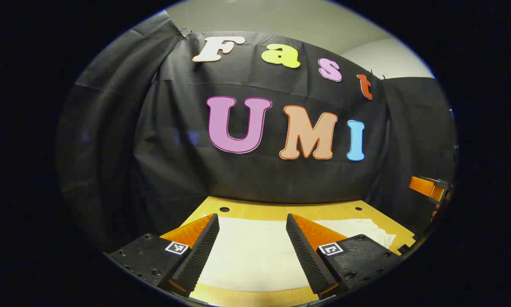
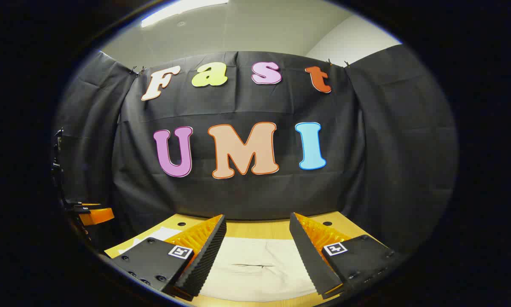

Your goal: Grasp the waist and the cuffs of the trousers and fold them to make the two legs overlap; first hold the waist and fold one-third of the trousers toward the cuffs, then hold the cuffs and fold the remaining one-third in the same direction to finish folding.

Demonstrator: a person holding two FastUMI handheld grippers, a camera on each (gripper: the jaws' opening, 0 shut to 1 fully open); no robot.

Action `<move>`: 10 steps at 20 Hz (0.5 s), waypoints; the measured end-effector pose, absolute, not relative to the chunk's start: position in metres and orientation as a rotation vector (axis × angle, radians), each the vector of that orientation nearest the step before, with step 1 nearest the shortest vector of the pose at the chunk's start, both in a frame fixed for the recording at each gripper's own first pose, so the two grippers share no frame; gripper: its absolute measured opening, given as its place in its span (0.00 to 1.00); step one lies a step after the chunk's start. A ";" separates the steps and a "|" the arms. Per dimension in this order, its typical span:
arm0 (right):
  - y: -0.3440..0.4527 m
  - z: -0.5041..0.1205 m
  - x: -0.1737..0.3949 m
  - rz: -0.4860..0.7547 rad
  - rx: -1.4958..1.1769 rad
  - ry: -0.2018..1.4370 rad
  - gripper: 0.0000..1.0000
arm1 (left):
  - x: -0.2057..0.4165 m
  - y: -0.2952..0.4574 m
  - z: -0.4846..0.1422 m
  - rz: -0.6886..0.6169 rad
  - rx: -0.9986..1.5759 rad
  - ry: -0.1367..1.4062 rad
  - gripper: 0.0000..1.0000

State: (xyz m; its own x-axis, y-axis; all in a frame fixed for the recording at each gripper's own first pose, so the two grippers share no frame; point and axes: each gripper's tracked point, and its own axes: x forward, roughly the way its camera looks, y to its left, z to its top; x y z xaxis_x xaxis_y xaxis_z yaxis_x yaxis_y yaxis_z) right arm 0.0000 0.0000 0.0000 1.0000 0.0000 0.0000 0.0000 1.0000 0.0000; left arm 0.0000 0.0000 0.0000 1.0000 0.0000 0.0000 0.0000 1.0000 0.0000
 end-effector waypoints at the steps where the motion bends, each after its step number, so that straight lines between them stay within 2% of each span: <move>1: -0.002 -0.001 0.000 -0.006 0.002 0.001 0.95 | 0.000 -0.001 -0.002 -0.003 0.003 0.006 0.95; 10: -0.004 -0.001 -0.001 -0.023 0.005 0.001 0.95 | 0.006 -0.012 -0.007 -0.050 0.027 0.014 0.94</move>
State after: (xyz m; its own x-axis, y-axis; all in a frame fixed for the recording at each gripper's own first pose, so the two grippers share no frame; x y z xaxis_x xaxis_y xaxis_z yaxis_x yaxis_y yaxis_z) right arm -0.0011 -0.0041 -0.0013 0.9997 -0.0231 -0.0011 0.0231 0.9997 0.0049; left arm 0.0058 -0.0120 -0.0069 0.9987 -0.0496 -0.0150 0.0500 0.9984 0.0269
